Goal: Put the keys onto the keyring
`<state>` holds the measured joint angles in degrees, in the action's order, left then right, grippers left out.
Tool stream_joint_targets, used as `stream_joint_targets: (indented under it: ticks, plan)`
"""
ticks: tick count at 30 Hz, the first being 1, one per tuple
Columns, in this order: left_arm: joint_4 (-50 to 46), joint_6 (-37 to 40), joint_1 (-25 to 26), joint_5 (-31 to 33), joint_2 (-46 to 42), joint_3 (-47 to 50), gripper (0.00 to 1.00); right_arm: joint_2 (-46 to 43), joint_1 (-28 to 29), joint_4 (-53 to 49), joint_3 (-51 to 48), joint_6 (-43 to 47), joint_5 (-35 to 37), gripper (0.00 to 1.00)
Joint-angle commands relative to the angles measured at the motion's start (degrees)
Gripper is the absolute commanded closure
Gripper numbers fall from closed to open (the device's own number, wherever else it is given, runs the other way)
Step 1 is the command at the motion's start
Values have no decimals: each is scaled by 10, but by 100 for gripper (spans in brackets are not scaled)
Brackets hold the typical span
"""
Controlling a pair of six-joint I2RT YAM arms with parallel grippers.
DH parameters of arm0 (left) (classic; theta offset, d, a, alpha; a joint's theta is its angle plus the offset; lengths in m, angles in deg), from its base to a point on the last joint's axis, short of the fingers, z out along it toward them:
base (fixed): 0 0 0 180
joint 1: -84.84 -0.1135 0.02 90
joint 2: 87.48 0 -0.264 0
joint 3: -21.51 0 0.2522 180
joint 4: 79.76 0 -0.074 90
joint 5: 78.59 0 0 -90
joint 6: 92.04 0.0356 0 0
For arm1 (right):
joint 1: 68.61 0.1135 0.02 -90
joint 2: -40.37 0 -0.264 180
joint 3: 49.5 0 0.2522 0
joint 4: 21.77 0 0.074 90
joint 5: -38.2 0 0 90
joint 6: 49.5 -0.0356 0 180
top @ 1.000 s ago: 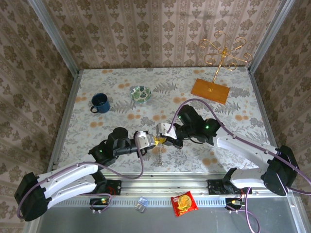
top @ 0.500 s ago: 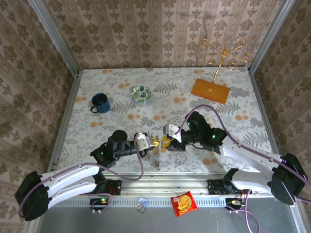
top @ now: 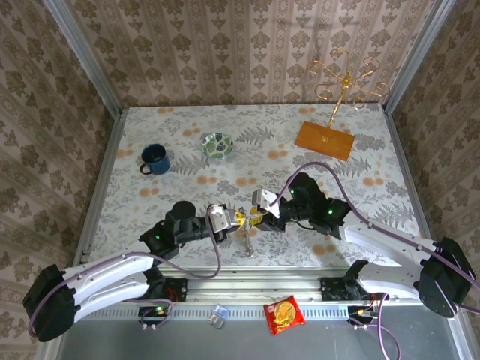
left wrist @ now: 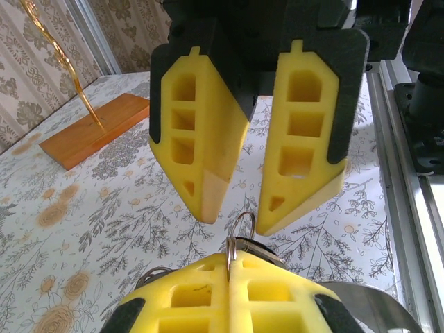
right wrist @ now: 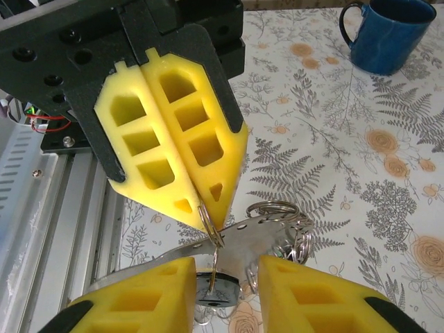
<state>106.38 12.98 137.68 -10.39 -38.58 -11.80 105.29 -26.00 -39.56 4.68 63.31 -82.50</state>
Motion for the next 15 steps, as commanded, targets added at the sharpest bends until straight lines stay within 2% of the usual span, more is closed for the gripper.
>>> stream_joint_targets:
  ticks: [1,3,7,15]
  plan:
    - [38,-7,1,-16,-3,2,100,5,-3,-15,9,6,-2,74]
    - [40,-6,1,-16,-4,2,100,11,-3,-23,14,7,-9,79]
    - [40,-4,1,-16,-7,2,100,8,-3,-24,17,10,-16,100]
    - [81,-1,5,-20,3,2,100,47,-4,-23,25,-4,-37,100]
